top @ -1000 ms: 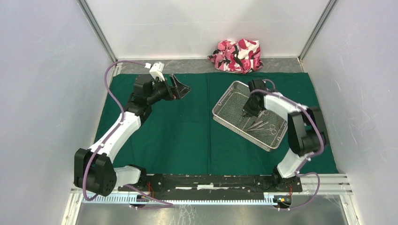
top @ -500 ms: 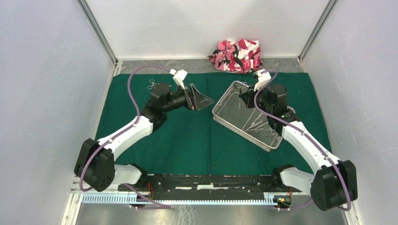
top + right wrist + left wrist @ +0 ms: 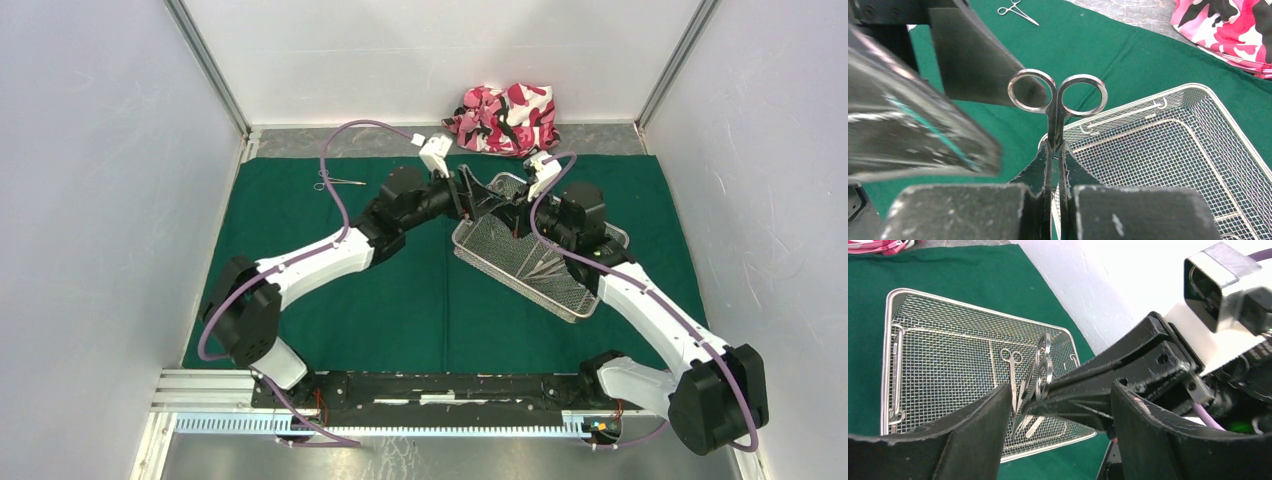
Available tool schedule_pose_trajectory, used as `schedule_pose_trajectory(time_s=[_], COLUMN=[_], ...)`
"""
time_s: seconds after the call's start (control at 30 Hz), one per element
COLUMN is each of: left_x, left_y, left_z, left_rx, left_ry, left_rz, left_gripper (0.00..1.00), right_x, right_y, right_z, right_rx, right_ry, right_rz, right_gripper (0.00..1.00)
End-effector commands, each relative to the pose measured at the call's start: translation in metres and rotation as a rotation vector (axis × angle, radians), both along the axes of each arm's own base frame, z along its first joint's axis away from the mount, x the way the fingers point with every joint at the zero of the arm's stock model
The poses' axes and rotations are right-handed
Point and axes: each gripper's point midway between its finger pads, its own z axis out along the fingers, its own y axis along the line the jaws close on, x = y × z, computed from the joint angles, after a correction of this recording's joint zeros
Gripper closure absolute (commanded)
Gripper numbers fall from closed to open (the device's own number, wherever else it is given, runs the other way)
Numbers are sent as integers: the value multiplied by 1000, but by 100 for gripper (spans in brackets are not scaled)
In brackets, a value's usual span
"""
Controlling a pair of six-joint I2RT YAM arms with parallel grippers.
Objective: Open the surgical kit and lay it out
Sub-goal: Place the medical item in the surgical kit.
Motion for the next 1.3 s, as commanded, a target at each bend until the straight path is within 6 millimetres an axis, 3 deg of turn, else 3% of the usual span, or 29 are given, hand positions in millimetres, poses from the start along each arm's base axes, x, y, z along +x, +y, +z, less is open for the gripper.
schedule_pose_trajectory(time_s=[0.0, 0.1, 0.2, 0.23, 0.27, 0.33, 0.4, 0.53, 0.77, 0.87, 1.0, 1.03, 1.07, 1.17, 1.2, 1.23, 1.27], left_x=[13, 17, 24, 24, 21, 13, 4, -16, -37, -41, -45, -47, -49, -51, -50, -40, -28], left_y=[-22, -26, -16, -14, -11, -5, 2, 20, 51, 53, 51, 51, 51, 51, 51, 49, 51], left_z=[18, 12, 11, 13, 21, 36, 48, 64, 83, 89, 97, 100, 102, 103, 102, 89, 77], left_rx=[29, 55, 75, 68, 46, -18, -107, -260, -399, -419, -456, -471, -482, -484, -476, -424, -367], left_ry=[-98, -77, -77, -87, -108, -138, -142, -151, -174, -192, -189, -192, -198, -195, -185, -112, -45], left_rz=[22, 46, 108, 117, 116, 91, 49, -45, -98, -109, -143, -156, -169, -177, -169, -126, -57], left_gripper=[28, 53, 93, 97, 98, 98, 98, 98, 98, 98, 98, 98, 98, 98, 98, 94, 72], right_x=[-5, -7, -12, -15, -18, -25, -32, -51, -77, -90, -93, -94, -94, -93, -91, -87, -82], right_y=[7, 9, 8, 9, 10, 11, 12, 19, 27, 33, 35, 35, 36, 37, 37, 36, 35], right_z=[31, 33, 34, 34, 30, 24, 19, 26, 36, 45, 53, 57, 60, 62, 62, 62, 62], right_rx=[52, 55, 50, 48, 44, 44, 70, 156, 316, 389, 414, 426, 435, 446, 446, 436, 417], right_ry=[-76, -76, -75, -66, -50, -10, 37, 59, 103, 88, 74, 65, 59, 70, 71, 60, 54], right_rz=[32, 40, 48, 53, 69, 88, 95, 199, 391, 462, 483, 491, 496, 499, 488, 465, 434], right_gripper=[100, 100, 100, 100, 90, 57, 39, 33, 40, 42, 43, 48, 58, 99, 100, 100, 100])
